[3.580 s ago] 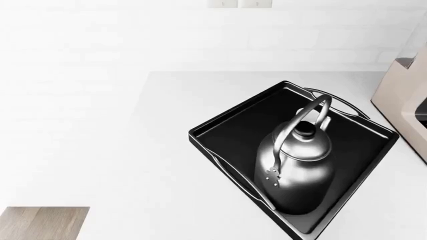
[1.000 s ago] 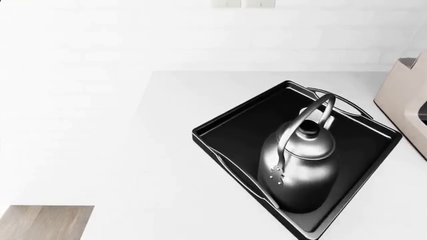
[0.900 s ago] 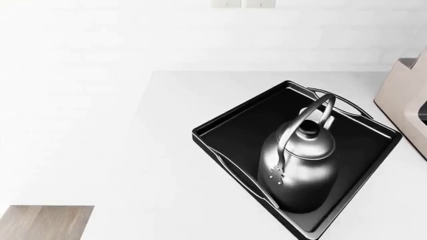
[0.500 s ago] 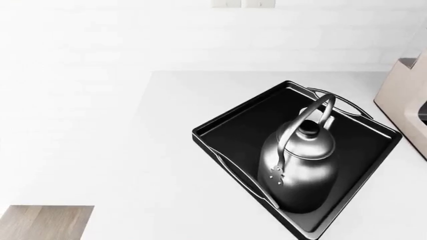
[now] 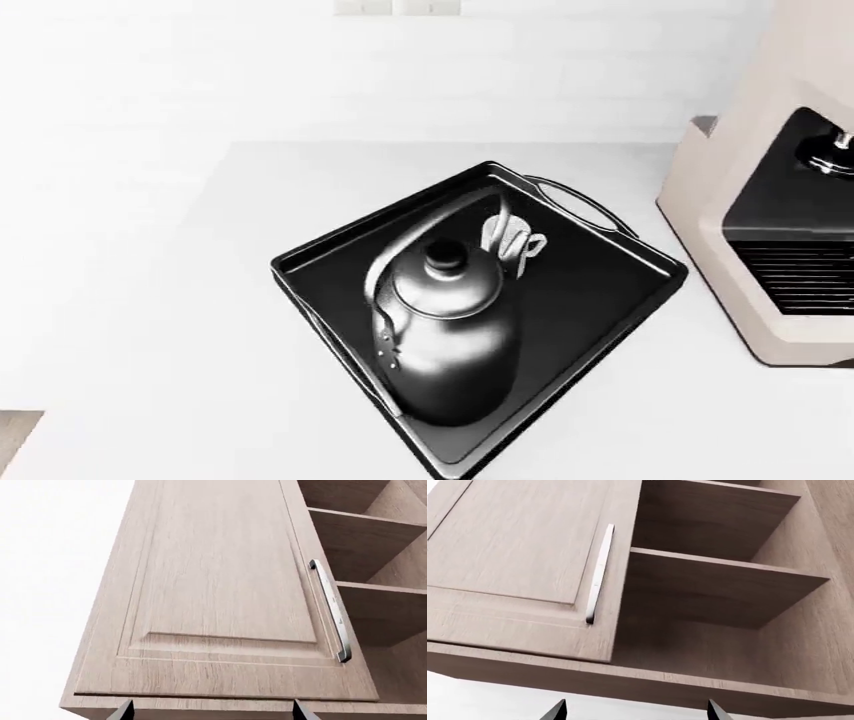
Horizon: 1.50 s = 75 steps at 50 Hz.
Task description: Pick the kettle from the counter and place it on the tray. Then pick the mug from the cabinet and place it on the tray. Then close the cabinet doors.
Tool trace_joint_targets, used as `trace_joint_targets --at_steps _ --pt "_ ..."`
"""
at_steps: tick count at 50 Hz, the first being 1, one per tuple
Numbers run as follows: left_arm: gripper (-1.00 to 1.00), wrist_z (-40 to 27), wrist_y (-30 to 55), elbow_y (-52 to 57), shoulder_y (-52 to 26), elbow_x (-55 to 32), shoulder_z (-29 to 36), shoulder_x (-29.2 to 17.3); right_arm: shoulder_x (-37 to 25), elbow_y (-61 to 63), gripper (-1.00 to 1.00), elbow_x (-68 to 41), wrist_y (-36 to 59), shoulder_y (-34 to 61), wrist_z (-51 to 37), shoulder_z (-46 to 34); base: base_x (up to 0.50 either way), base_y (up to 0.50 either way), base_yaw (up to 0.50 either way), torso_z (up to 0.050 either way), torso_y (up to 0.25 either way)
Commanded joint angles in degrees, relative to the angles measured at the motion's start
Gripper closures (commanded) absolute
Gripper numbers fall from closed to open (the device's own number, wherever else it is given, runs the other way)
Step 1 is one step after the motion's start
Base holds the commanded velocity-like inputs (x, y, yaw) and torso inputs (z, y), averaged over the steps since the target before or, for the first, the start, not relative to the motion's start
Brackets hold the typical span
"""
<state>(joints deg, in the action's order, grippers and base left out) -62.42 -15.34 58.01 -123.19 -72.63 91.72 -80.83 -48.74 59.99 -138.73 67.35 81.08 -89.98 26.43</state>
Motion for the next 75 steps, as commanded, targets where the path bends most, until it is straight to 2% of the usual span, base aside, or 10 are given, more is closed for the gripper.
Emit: trace_joint_targets --at_steps 1,8,51,70,75 --pt "-1.00 -1.7 -2.9 2.0 -6.4 1.8 9.2 -2.7 0.6 0.0 -1.00 0.5 0.3 -0.2 0.0 -0.2 0.00 -0.50 0.00 0.000 0.000" --pt "-1.00 -2.7 -3.5 1.8 -6.8 4.4 12.2 -2.8 0.8 0.0 -1.00 0.0 0.7 -0.5 0.0 0.4 0.00 -0.50 0.00 0.000 0.000" --pt "-1.00 -2.4 -5.8 2.0 -8.5 6.5 16.4 -4.0 -1.0 0.0 -1.00 -0.1 -0.9 0.5 0.0 0.3 0.00 -0.50 0.00 0.000 0.000" --pt "-1.00 -2.1 -5.8 1.9 -7.9 6.1 15.4 -5.4 -0.4 0.0 -1.00 1.1 -0.1 0.2 0.0 -0.6 0.00 -0.50 0.00 0.000 0.000" --pt "-1.00 -2.2 -6.2 1.9 -7.3 6.6 15.6 -5.5 -2.5 0.0 -1.00 4.2 0.5 -0.1 0.0 -2.1 0.00 -0.03 0.00 0.000 0.000"
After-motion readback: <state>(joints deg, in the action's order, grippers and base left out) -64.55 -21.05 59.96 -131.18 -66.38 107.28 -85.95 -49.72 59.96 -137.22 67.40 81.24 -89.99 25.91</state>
